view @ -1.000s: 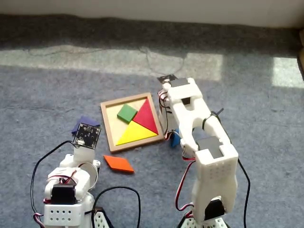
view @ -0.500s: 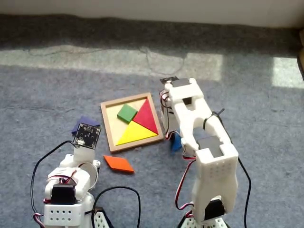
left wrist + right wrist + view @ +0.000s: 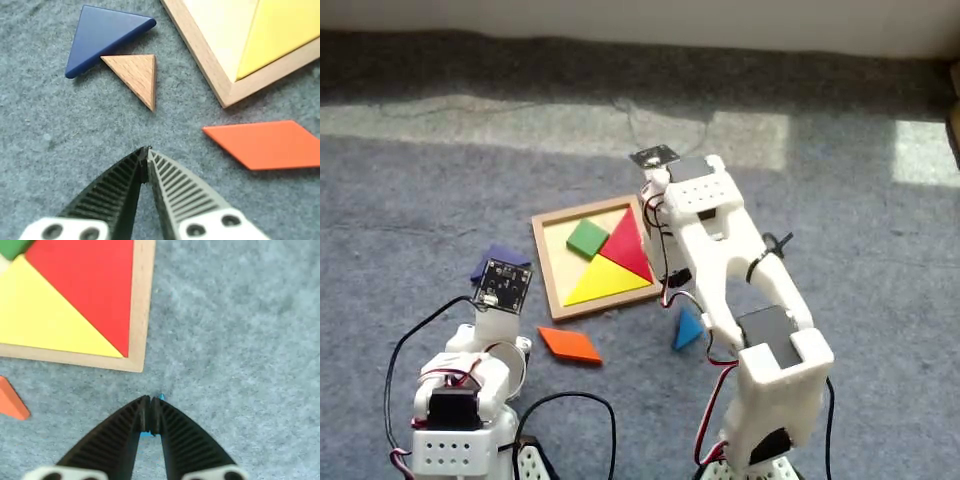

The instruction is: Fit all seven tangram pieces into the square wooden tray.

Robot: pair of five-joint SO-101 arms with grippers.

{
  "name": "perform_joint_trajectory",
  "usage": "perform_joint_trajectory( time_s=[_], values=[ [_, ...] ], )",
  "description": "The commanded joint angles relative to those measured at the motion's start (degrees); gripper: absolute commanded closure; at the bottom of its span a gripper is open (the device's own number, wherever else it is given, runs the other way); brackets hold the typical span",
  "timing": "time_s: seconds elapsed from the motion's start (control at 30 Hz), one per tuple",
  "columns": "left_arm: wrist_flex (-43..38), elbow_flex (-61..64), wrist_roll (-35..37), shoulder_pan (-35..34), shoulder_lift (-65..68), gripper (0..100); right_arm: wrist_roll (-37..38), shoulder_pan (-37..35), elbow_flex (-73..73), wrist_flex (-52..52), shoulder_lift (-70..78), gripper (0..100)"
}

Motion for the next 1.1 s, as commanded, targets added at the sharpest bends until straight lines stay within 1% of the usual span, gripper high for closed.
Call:
perform_joint_trajectory(
  time_s=[0.0, 0.1, 0.27, 0.37, 0.43, 0.47, 0.53, 0.63, 0.73, 0.8, 0.93, 1.07],
  values=[
    [0.5, 1.1, -0.3, -0.3, -0.6, 100, 0.3, -0.5, -0.2, 0.7, -5.1, 99.3],
    [0.4, 1.1, -0.3, -0.3, -0.5, 100, 0.2, -0.9, 7.2, -2.3, -11.3, 99.3],
    [0.4, 1.1, -0.3, -0.6, -0.5, 100, -2.6, -1.1, 26.4, -13.9, -29.4, 99.3],
    [0.4, 1.1, -0.3, -0.6, -0.5, 100, -3.2, -0.8, 35.1, -18.6, -36.0, 99.2],
    [0.4, 1.1, -0.3, -0.6, -0.5, 100, -3.7, -0.8, 38.5, -18.8, -37.0, 99.1],
    [0.4, 1.1, -0.3, -0.6, -0.5, 100, -5.5, -0.8, 39.2, -18.8, -37.0, 99.1],
    [0.4, 1.1, -0.3, -0.6, -0.5, 100, -11.5, -0.8, 39.4, -19.0, -37.0, 96.4],
    [0.4, 1.1, -0.3, -0.6, -0.5, 100, -20.0, -1.0, 39.7, -18.8, -37.0, 84.2],
    [0.4, 1.1, -0.3, -0.6, -0.5, 100, -21.3, -1.0, 41.6, -19.2, -37.0, 72.8],
    [0.4, 1.1, -0.3, -0.6, -0.5, 100, -21.6, -1.1, 43.1, -20.3, -37.0, 71.7],
    [0.4, 1.1, -0.3, -0.6, -0.5, 100, -21.7, -1.8, 46.9, -26.8, -37.0, 73.1],
    [0.4, 1.1, -0.3, -0.6, -0.5, 100, -21.7, -4.4, 51.6, -31.1, -37.0, 74.8]
  ],
)
